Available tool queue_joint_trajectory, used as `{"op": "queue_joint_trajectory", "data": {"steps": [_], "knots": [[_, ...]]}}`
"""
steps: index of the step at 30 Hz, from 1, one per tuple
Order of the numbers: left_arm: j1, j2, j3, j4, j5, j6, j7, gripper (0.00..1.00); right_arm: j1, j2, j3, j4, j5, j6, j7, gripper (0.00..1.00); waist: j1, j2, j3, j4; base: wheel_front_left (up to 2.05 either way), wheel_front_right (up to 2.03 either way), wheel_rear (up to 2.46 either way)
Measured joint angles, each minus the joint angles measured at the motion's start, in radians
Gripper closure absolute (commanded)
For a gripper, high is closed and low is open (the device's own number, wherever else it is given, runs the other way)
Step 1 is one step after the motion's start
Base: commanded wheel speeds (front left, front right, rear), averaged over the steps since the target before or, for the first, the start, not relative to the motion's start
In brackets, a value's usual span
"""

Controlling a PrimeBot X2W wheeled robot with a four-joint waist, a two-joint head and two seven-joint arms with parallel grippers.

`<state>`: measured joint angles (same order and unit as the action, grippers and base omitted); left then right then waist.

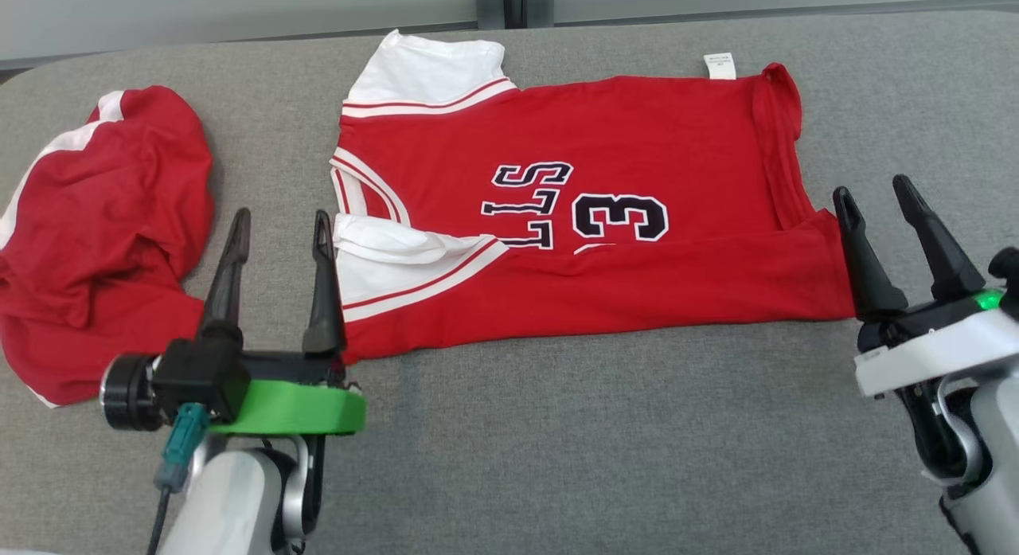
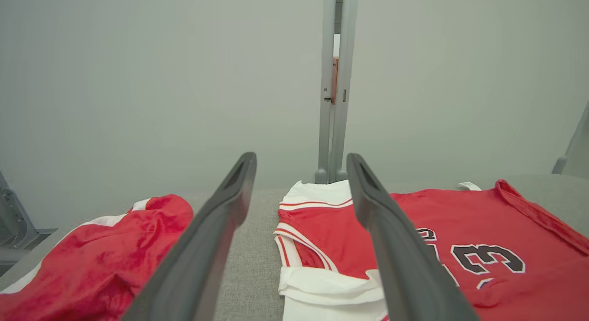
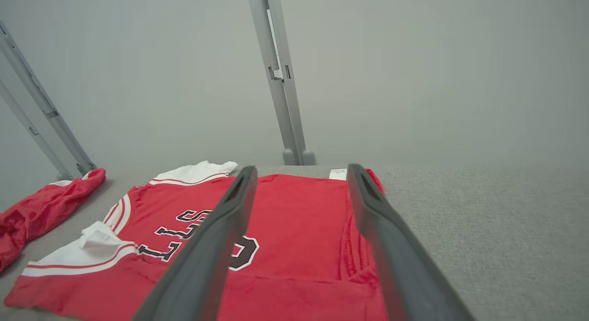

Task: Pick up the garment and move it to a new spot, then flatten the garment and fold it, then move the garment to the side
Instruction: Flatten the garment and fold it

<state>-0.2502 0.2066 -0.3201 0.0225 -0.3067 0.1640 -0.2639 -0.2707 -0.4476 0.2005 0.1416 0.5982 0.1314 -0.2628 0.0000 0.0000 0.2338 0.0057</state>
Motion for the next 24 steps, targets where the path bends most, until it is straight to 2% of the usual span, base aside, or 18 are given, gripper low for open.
{"op": "queue_joint_trajectory", "data": {"steps": [3,6,12,15,18,24], "knots": [[0.045,-0.061,0.042,0.03,0.024,-0.042,0.0,0.0,0.062,0.079,-0.071,-0.062,-0.052,0.0,0.0,0.0,0.0,0.0,-0.011,-0.003,0.0,0.0,0.0],[0.076,-0.083,0.081,0.092,0.08,-0.08,0.0,0.0,0.111,0.146,-0.112,-0.102,-0.088,0.0,0.0,0.0,0.0,0.0,-0.018,-0.009,0.0,0.0,0.0],[0.089,-0.121,0.139,0.195,0.121,-0.128,0.0,0.0,0.156,0.186,-0.121,-0.11,-0.123,0.0,0.0,0.0,0.0,0.0,-0.024,-0.028,0.0,0.0,0.0],[0.088,-0.125,0.152,0.272,0.149,-0.126,0.0,0.0,0.157,0.188,-0.12,-0.111,-0.124,0.0,0.0,0.0,0.0,0.0,-0.025,-0.042,0.0,0.0,0.0],[0.082,-0.125,0.159,0.365,0.193,-0.098,0.0,0.0,0.156,0.189,-0.113,-0.11,-0.124,0.0,0.0,0.0,0.0,0.0,-0.024,-0.058,0.0,0.0,0.0],[0.04,-0.128,0.175,0.539,0.197,-0.075,0.0,0.0,0.156,0.191,-0.114,-0.107,-0.124,0.0,0.0,0.0,0.0,0.0,-0.024,-0.09,0.0,0.0,0.0]]}}
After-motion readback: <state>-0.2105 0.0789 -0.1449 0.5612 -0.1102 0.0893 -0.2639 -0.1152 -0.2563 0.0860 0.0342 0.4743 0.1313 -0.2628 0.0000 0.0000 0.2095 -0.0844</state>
